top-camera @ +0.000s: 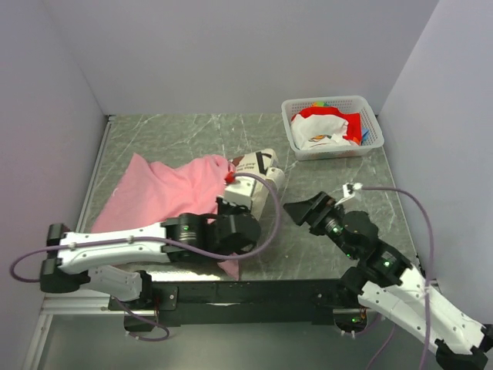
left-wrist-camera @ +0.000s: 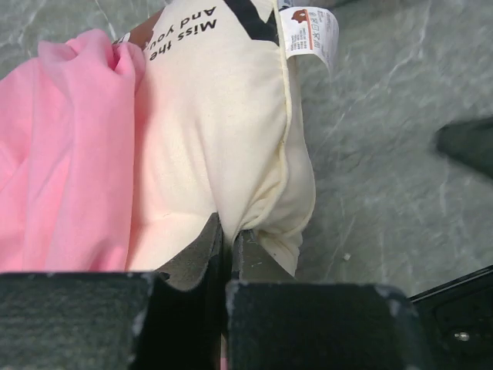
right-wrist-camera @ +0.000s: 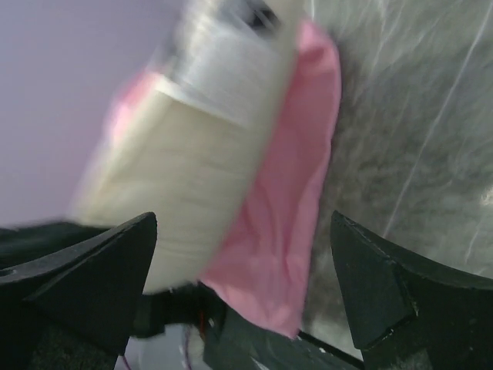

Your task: Put the pillow into the pillowcase

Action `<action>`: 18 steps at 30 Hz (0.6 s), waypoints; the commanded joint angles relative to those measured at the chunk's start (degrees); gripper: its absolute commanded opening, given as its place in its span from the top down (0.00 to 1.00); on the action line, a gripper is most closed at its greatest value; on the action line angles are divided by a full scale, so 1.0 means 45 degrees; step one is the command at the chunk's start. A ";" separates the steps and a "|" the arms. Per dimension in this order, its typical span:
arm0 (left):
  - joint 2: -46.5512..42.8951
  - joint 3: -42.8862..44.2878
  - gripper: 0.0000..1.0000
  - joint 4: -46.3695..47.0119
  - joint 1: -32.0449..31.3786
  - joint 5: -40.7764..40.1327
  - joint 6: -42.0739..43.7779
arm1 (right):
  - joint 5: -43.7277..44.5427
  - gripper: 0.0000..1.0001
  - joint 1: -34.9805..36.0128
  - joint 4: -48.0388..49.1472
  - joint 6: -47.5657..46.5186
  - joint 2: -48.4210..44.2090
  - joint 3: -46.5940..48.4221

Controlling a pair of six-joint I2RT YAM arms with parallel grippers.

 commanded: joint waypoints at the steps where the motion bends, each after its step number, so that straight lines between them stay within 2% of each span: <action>1: -0.1686 0.0059 0.99 0.1483 0.0178 0.0089 0.0572 | -0.2573 0.03 -0.0038 0.2861 0.0468 0.0762 -0.2876; 2: -0.1845 0.0098 0.99 0.1638 0.0198 0.0167 0.0708 | -0.2908 0.05 -0.0038 0.4630 0.0391 0.1035 -0.3253; 3: -0.1982 0.0098 0.99 0.1640 0.0237 0.0264 0.0787 | -0.3472 0.06 -0.0019 0.5150 0.0429 0.1869 -0.3760; 8: -0.2471 0.0059 0.99 0.1796 0.0355 0.0578 0.0964 | -0.3654 0.08 0.0371 0.9053 -0.0059 0.5348 -0.3746; 15: -0.2745 -0.0058 0.99 0.1815 0.0355 0.0773 0.0847 | -0.2736 0.11 0.1250 1.1540 0.0429 1.0424 -0.2458; 18: -0.2940 -0.0058 0.99 0.1680 0.0374 0.0773 0.0788 | -0.2287 0.14 0.1660 1.1582 0.0586 1.1987 -0.1718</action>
